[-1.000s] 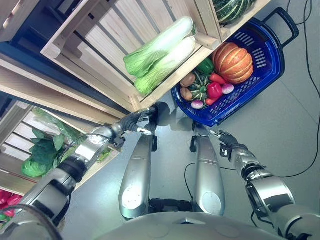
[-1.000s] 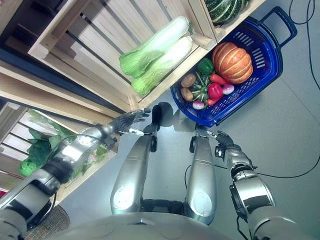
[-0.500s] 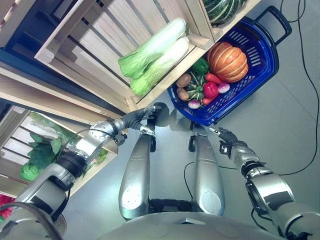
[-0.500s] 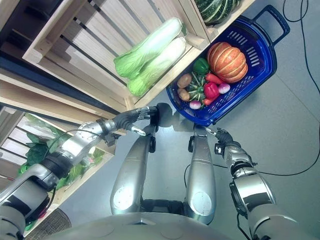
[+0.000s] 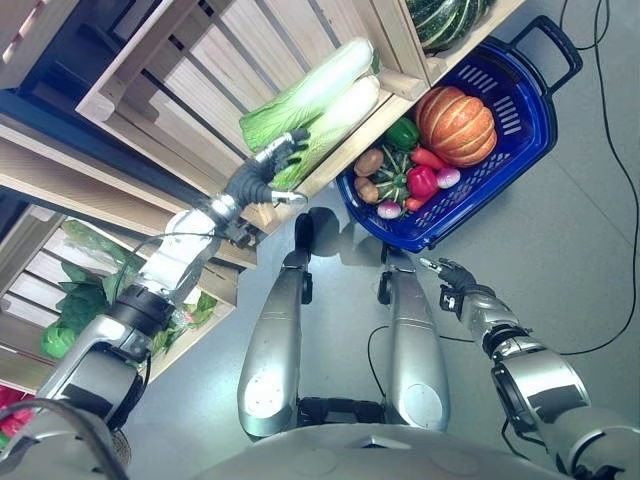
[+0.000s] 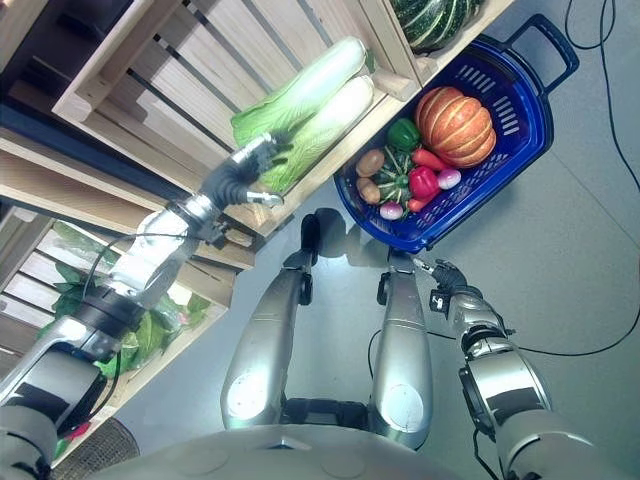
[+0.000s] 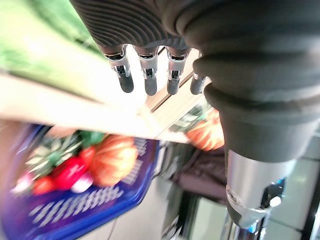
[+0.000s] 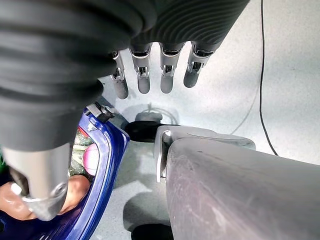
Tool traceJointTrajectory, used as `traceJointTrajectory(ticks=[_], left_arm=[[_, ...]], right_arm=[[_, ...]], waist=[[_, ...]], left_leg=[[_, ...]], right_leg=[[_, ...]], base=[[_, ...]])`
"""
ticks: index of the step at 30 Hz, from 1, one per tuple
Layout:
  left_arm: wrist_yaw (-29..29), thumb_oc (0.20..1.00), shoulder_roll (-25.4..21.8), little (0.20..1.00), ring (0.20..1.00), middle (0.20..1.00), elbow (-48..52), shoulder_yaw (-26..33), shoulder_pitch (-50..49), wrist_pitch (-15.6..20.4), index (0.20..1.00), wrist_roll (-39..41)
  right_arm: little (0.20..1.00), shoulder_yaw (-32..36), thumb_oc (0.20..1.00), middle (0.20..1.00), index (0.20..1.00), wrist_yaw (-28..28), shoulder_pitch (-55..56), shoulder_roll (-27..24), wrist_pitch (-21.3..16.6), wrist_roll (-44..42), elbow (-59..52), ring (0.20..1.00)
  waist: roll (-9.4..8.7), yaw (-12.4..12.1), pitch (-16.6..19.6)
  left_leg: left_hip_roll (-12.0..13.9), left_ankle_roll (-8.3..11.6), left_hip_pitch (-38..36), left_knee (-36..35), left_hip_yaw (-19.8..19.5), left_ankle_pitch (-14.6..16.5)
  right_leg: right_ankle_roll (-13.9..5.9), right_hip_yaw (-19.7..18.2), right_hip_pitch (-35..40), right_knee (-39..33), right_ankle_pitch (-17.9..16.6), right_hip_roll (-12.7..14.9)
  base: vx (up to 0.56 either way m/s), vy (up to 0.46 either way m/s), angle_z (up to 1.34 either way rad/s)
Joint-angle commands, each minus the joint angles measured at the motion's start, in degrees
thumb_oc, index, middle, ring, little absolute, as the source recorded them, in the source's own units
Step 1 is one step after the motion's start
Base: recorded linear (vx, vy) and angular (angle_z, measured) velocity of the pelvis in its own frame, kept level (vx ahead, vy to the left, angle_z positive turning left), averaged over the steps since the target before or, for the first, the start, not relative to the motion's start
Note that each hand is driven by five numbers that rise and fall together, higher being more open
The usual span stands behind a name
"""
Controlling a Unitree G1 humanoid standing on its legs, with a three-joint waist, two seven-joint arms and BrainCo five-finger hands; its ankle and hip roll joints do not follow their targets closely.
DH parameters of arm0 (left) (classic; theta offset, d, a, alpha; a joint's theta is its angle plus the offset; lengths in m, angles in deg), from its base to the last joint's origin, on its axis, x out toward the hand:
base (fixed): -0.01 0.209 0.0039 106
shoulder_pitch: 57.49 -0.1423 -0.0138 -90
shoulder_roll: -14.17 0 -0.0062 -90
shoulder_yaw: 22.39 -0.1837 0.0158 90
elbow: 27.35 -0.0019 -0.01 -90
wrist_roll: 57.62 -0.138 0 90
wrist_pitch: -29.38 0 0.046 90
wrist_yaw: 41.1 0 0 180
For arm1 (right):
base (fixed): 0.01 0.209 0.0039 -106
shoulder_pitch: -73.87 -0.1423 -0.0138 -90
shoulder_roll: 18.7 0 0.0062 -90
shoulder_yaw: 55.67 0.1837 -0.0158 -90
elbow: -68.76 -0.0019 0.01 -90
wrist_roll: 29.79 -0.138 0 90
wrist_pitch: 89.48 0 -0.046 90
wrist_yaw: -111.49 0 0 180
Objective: Pick up fruits and vegetables into the basket
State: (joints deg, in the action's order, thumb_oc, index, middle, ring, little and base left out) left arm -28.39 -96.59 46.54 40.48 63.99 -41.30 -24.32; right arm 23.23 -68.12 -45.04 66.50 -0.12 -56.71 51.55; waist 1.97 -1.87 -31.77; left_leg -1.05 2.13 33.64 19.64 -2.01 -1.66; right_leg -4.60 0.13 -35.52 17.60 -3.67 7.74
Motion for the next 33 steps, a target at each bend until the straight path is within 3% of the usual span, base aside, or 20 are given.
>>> traceJointTrajectory(ticks=[1, 10, 18, 23, 27, 33], left_arm=[[-5.82, 1.000, 1.74, 1.000, 1.000, 1.000, 2.93, 4.53, 0.95, 5.71, 1.000, -5.79], [-26.26, 1.000, 2.71, 1.000, 1.000, 1.000, -8.55, 7.28, 12.66, 4.14, 1.000, -23.25], [-40.29, 1.000, 1.73, 1.000, 1.000, 1.000, -21.68, 1.73, 22.52, -6.32, 1.000, -39.07], [-42.76, 1.000, 2.85, 1.000, 1.000, 1.000, -29.80, -1.78, 27.94, -10.35, 1.000, -41.90], [-39.95, 1.000, 3.60, 1.000, 1.000, 1.000, -36.37, -4.57, 31.81, -14.13, 1.000, -43.76], [-37.59, 1.000, 4.92, 1.000, 1.000, 1.000, -44.88, -6.66, 34.11, -16.29, 1.000, -44.62]], right_arm=[[1.000, -1.35, 1.000, 1.000, 1.000, -0.31, 4.31, -2.02, 0.11, -0.71, -0.60, 1.000], [1.000, -3.23, 1.000, 1.000, 1.000, -1.07, 2.51, -1.65, 1.39, 0.03, -0.82, 1.000], [1.000, -5.54, 1.000, 1.000, 1.000, -0.78, 0.73, -1.00, 2.25, -0.53, -1.02, 1.000], [1.000, -7.16, 1.000, 1.000, 1.000, -0.82, -0.80, -0.87, 2.43, -0.64, -0.58, 1.000], [1.000, -8.35, 1.000, 1.000, 1.000, -0.92, -2.45, -0.76, 2.75, -0.69, -0.15, 1.000], [1.000, -9.67, 1.000, 1.000, 1.000, -0.88, -4.12, -0.47, 3.19, -0.83, 0.48, 1.000]], waist=[[1.08, 0.59, 1.97], [-0.71, 2.58, 1.97], [-2.11, 4.24, 1.97], [-2.58, 5.50, 1.97], [-2.80, 6.62, 1.97], [-3.01, 7.69, 1.97]], left_leg=[[-1.14, -1.85, 2.03, 2.01, -0.38, 3.02], [-0.28, -1.56, 2.88, 3.07, 0.48, 3.20], [0.44, -1.05, 3.53, 3.05, 1.12, 3.08], [0.90, -0.66, 3.49, 3.14, 1.68, 3.33], [1.31, -0.35, 3.75, 3.05, 2.19, 2.95], [1.62, -0.07, 4.09, 3.28, 2.54, 2.96]], right_leg=[[2.29, 2.95, 0.26, 5.82, 4.34, -2.30], [2.74, 1.66, -1.23, 7.66, 5.06, -3.62], [2.87, 1.01, -2.11, 7.78, 5.24, -4.42], [2.85, 0.51, -2.22, 7.65, 5.54, -4.64], [2.80, 0.22, -2.68, 7.35, 5.15, -4.61], [2.78, -0.31, -3.23, 7.33, 5.14, -4.64]], base=[[0.00, 0.000, 0.00], [0.01, 0.007, -0.02], [-0.01, 0.002, -0.03], [-0.01, 0.024, -0.03], [-0.02, 0.035, -0.05], [0.00, 0.026, -0.05]])
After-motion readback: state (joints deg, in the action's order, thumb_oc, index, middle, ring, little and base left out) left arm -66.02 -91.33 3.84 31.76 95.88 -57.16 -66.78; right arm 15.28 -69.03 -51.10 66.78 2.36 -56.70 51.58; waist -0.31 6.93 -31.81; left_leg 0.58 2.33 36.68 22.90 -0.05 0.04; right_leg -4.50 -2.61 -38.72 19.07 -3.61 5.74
